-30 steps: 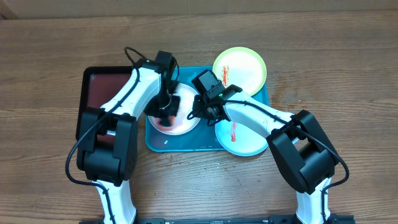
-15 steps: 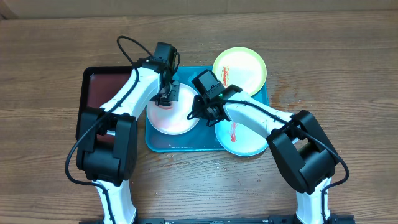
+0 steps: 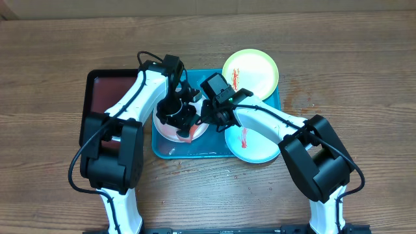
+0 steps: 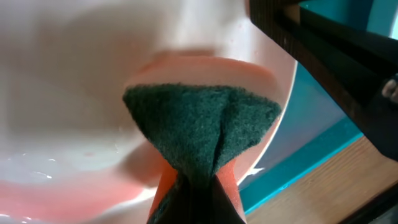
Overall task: Clean dirty plates on tray and stack at the side
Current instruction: 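Scrub the white plate with the held sponge using the left gripper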
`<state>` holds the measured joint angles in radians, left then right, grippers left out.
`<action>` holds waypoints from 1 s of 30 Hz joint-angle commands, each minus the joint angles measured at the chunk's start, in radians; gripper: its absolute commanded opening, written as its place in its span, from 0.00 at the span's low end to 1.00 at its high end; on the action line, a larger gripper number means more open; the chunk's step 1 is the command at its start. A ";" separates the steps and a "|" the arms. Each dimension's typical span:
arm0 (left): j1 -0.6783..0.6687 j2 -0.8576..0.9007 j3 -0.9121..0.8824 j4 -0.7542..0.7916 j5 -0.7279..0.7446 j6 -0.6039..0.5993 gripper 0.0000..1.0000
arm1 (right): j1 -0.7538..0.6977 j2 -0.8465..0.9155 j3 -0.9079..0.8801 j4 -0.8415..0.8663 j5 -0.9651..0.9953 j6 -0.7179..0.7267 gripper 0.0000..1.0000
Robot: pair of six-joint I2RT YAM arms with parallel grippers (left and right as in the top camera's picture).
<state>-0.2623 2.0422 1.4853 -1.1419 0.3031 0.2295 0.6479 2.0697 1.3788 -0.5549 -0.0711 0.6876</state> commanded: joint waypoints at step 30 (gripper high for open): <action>-0.013 0.004 0.016 0.125 0.060 -0.051 0.04 | 0.000 0.020 -0.029 -0.020 0.009 -0.006 0.04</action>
<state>-0.2687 2.0422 1.4864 -1.0573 0.2218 0.1062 0.6479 2.0693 1.3788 -0.5606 -0.0742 0.6872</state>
